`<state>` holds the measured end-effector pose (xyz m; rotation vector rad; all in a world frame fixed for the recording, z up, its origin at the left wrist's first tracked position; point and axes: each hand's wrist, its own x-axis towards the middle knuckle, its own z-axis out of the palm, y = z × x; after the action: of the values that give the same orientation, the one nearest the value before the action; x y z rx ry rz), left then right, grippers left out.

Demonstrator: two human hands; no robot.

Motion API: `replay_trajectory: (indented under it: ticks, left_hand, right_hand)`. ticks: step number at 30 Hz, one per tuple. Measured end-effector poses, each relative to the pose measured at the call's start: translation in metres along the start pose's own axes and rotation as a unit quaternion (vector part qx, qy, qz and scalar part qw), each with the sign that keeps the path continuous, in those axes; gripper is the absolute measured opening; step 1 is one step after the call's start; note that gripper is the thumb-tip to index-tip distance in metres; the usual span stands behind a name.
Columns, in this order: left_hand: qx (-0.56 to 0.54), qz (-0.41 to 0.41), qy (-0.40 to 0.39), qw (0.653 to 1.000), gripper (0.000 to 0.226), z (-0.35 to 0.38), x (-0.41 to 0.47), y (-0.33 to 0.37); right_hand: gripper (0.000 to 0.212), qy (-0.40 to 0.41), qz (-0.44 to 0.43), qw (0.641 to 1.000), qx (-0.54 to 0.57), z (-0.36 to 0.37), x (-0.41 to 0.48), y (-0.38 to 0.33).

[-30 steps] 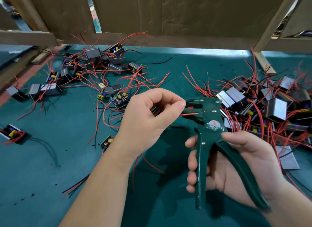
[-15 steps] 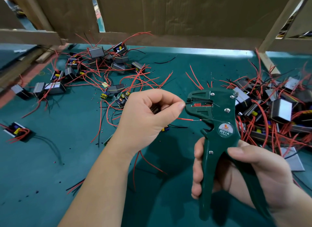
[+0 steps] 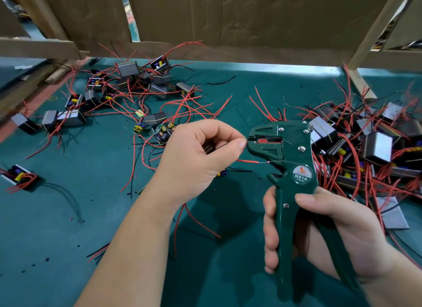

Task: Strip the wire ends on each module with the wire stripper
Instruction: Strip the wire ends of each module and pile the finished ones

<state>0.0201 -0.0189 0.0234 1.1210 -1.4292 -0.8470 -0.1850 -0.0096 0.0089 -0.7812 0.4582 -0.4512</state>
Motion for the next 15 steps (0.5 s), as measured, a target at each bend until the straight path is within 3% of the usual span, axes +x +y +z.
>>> replay_trajectory:
  ticks: [4, 8, 11, 15]
  left_hand:
    - [-0.012, -0.011, 0.009, 1.000, 0.005, 0.003, 0.000, -0.002]
    - [-0.081, -0.080, -0.018, 0.993, 0.017, 0.000, 0.000, -0.006]
    - [-0.013, -0.104, -0.071, 0.992, 0.024, 0.003, -0.001, -0.013]
    - [0.067, -0.120, -0.088, 0.987, 0.015, 0.008, 0.000, -0.019]
  right_hand:
    - [0.043, 0.052, -0.018, 0.998, 0.001, 0.010, -0.002, 0.005]
    - [0.054, 0.134, -0.027, 0.990, 0.019, 0.016, 0.000, 0.009]
    - [0.057, 0.182, -0.052, 0.982, 0.023, 0.012, 0.007, 0.008]
    - [0.055, 0.173, -0.159, 0.970, 0.061, 0.005, 0.012, 0.006]
